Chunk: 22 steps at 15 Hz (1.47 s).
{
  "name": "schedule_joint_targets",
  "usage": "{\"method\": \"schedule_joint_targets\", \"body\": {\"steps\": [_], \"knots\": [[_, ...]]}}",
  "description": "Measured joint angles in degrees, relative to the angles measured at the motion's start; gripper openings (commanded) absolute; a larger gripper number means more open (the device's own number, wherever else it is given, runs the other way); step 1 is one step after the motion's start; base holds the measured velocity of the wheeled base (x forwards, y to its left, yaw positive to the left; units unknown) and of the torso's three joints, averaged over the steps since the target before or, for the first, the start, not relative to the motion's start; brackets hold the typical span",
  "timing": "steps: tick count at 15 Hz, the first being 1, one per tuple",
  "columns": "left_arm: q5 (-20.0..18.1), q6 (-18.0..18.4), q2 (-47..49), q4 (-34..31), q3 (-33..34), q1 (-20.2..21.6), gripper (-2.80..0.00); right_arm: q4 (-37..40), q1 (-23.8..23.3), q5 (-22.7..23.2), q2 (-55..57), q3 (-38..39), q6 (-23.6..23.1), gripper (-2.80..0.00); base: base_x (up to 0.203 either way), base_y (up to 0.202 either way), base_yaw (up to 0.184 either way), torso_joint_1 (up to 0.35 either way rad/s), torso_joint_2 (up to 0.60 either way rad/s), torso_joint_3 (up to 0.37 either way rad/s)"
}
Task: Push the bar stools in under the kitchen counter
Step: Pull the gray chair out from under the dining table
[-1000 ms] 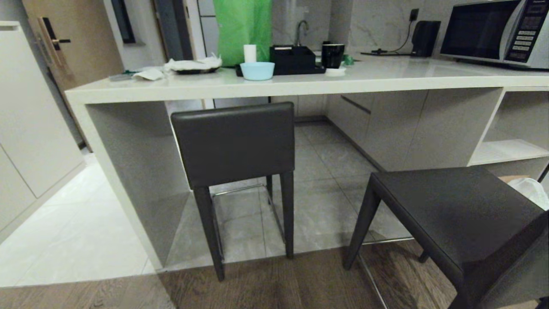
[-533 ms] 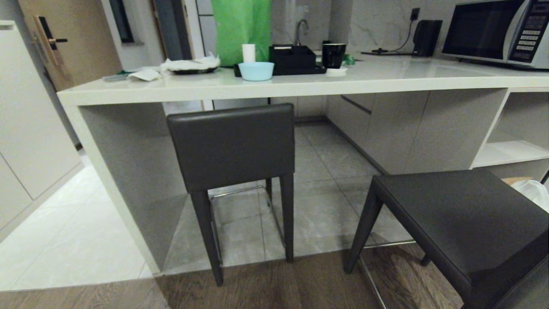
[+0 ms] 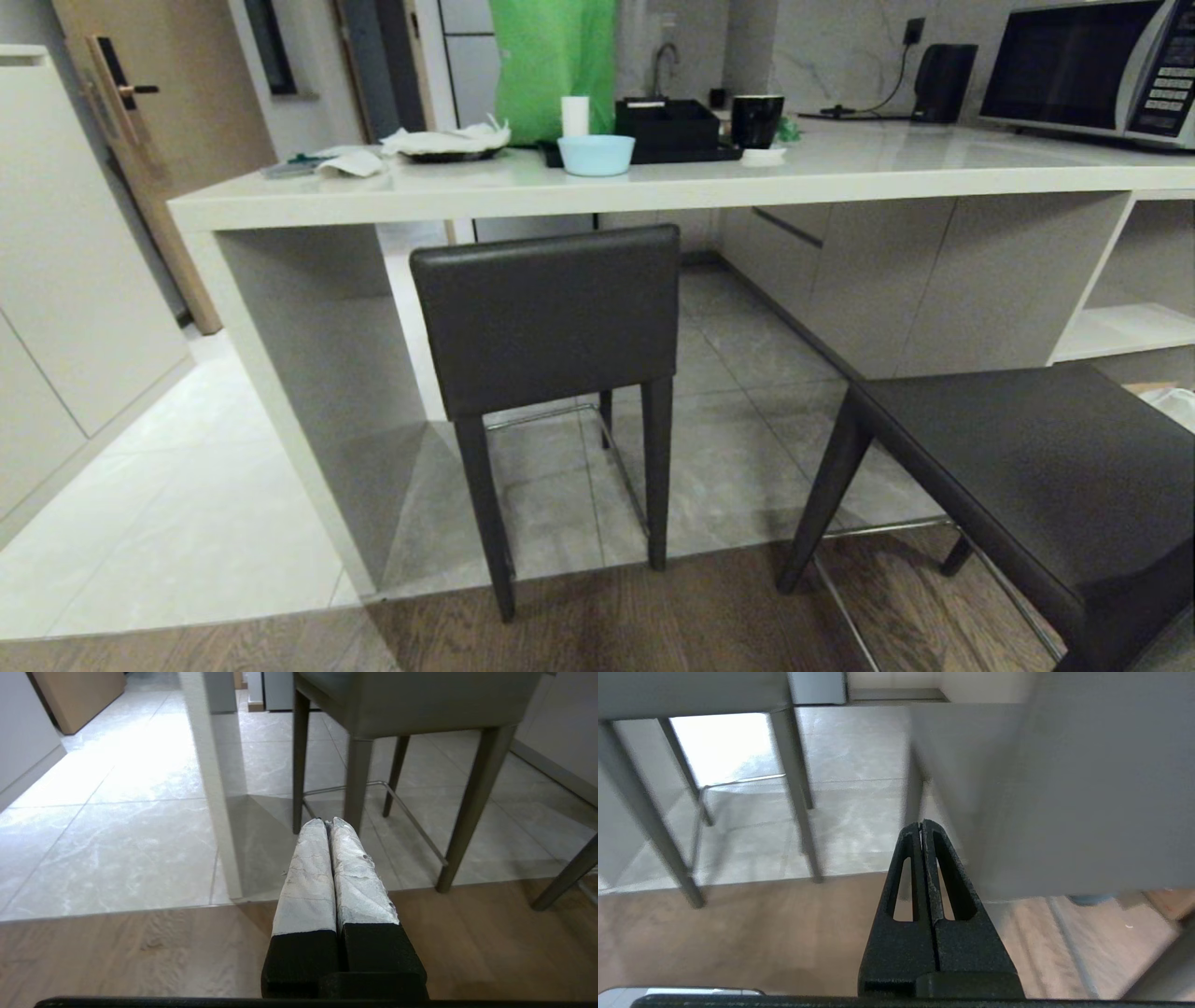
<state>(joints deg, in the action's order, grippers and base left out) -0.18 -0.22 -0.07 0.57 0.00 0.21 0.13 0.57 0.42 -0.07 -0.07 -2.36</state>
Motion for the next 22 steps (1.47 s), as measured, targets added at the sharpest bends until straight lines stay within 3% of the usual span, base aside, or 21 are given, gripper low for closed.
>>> {"method": "schedule_joint_targets", "body": {"steps": [3,9,22], "knots": [[0.0,0.0,0.0,0.0,0.0,0.0,-2.8,-0.1,0.0,0.0,0.0,0.0,0.0,-2.8,0.0,0.155,-0.002,0.004,0.0,0.002],[0.0,0.0,0.0,0.0,0.0,0.0,-2.8,-0.1,0.0,0.0,0.0,0.0,0.0,-2.8,0.019,0.0,0.0,-0.001,0.0,0.001],[0.0,0.0,0.0,0.0,0.0,0.0,-2.8,0.0,0.0,0.0,0.0,0.0,0.0,-2.8,0.193,0.0,0.001,0.002,0.0,0.002]]}}
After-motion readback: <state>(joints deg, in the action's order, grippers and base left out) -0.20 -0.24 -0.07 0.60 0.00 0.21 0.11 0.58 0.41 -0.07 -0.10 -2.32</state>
